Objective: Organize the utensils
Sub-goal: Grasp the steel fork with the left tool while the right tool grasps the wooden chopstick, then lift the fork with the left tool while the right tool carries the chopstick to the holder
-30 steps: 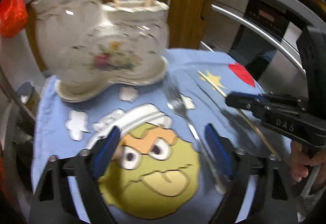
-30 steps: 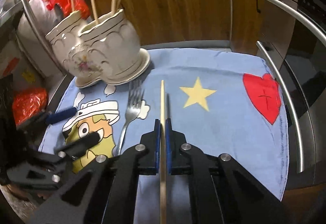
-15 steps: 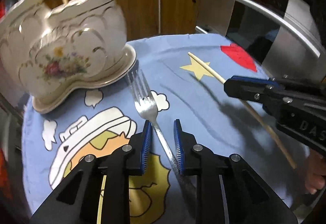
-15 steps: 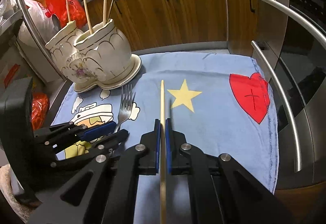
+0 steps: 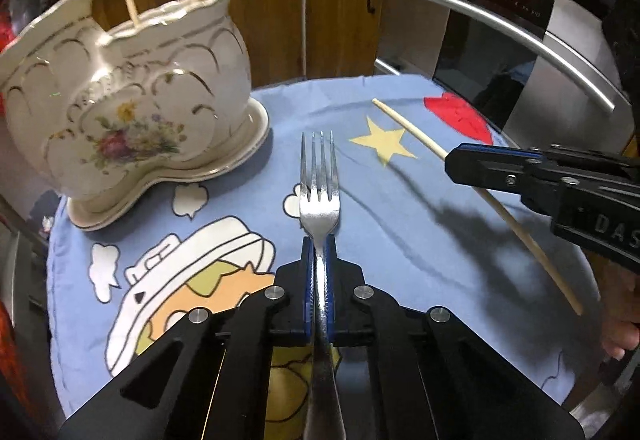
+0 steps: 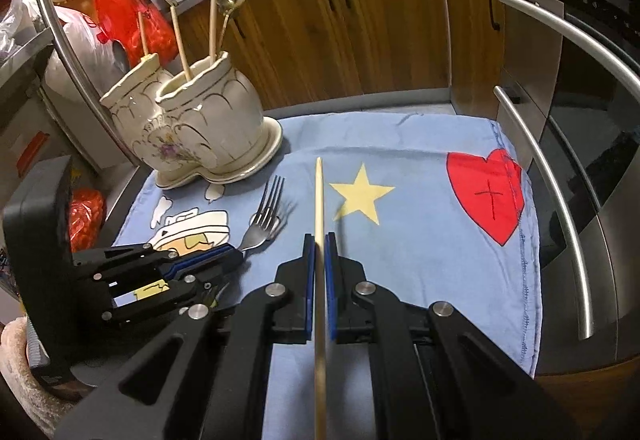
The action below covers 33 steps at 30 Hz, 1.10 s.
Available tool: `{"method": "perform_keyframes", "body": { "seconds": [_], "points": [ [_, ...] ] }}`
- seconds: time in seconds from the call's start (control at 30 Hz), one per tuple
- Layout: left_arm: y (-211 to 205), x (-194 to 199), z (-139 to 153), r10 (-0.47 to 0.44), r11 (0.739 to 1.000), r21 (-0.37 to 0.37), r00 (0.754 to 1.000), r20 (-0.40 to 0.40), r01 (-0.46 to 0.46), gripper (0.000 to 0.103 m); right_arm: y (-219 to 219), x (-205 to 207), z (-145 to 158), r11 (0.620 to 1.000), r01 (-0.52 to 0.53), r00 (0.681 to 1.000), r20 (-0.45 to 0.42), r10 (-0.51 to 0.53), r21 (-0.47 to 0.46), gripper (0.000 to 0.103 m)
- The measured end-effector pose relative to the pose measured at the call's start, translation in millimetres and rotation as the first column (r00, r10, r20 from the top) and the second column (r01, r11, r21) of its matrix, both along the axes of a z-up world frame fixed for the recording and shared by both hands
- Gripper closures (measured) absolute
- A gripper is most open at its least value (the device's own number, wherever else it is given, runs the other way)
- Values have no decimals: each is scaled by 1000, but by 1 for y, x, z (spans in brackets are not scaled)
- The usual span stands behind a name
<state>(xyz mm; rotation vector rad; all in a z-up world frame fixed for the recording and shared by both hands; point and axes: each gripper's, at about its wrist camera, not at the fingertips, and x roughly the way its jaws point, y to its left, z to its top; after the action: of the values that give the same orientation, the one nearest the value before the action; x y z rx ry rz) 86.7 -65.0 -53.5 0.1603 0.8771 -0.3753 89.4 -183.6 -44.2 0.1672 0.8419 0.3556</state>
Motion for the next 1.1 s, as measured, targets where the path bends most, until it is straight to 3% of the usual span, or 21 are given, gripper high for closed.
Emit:
{"method": "perform_keyframes", "body": {
  "seconds": [0.2, 0.33, 0.63, 0.9, 1.1],
  "points": [
    [16, -11, 19, -4, 998, -64, 999, 34, 6, 98, 5, 0, 1, 1000, -8, 1000, 7, 8, 18, 98],
    [31, -21, 38, 6, 995, -97, 995, 99, 4, 98, 12, 0, 6, 999, -18, 999, 33, 17, 31, 98],
    [70, -40, 76, 43, 984, -181, 977, 207, -5, 98, 29, -5, 31, 996, -41, 990, 140, 30, 75, 98],
    [106, -42, 130, 105, 974, -224, 930, 353, -25, 98, 43, -7, 70, 992, -69, 959, 283, 36, 108, 98],
    [127, -23, 166, 146, 969, -242, 888, 436, -40, 98, 62, 18, 100, 985, -111, 919, 390, 52, 131, 98]
  ]
}}
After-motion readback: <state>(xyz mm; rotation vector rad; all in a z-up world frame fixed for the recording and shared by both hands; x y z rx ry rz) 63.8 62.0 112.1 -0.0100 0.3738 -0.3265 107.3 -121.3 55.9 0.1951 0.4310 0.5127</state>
